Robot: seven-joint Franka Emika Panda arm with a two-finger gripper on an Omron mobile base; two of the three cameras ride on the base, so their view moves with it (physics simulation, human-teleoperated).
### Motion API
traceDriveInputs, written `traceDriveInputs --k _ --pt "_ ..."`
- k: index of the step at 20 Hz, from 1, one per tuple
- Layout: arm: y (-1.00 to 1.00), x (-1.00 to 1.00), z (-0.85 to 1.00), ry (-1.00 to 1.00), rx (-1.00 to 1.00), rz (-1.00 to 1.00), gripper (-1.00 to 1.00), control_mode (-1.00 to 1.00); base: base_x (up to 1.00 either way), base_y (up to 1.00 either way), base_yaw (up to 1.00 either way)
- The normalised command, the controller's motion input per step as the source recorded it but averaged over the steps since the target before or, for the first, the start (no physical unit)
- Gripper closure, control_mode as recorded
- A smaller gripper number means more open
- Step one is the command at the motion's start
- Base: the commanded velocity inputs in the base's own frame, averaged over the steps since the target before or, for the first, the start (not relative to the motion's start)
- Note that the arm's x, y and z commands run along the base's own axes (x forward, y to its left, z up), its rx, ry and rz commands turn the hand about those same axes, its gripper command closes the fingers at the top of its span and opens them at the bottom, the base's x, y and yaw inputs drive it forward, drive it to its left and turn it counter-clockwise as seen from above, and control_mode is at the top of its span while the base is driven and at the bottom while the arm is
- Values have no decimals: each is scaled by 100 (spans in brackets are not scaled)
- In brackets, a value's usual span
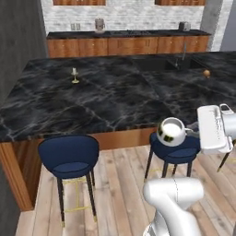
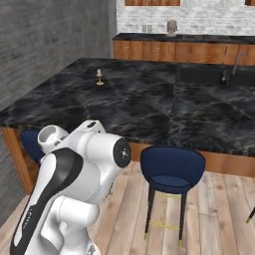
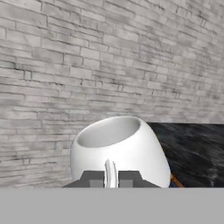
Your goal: Open the cabinet directly in front. Then move the wine and the mug to the dining counter with the candle on it.
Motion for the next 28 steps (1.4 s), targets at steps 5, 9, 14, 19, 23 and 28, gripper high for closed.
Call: traceDriveInputs --k 5,9,14,19,23,28 --pt "0 0 0 0 0 0 100 100 90 24 -13" --pt "0 0 0 0 0 0 100 100 92 8 -5" --pt "0 0 0 0 0 0 100 100 41 15 0" --pt "0 0 0 0 0 0 100 100 24 23 0" --pt "0 0 0 0 0 0 100 100 10 45 0" --pt "0 0 0 0 0 0 100 100 61 10 0"
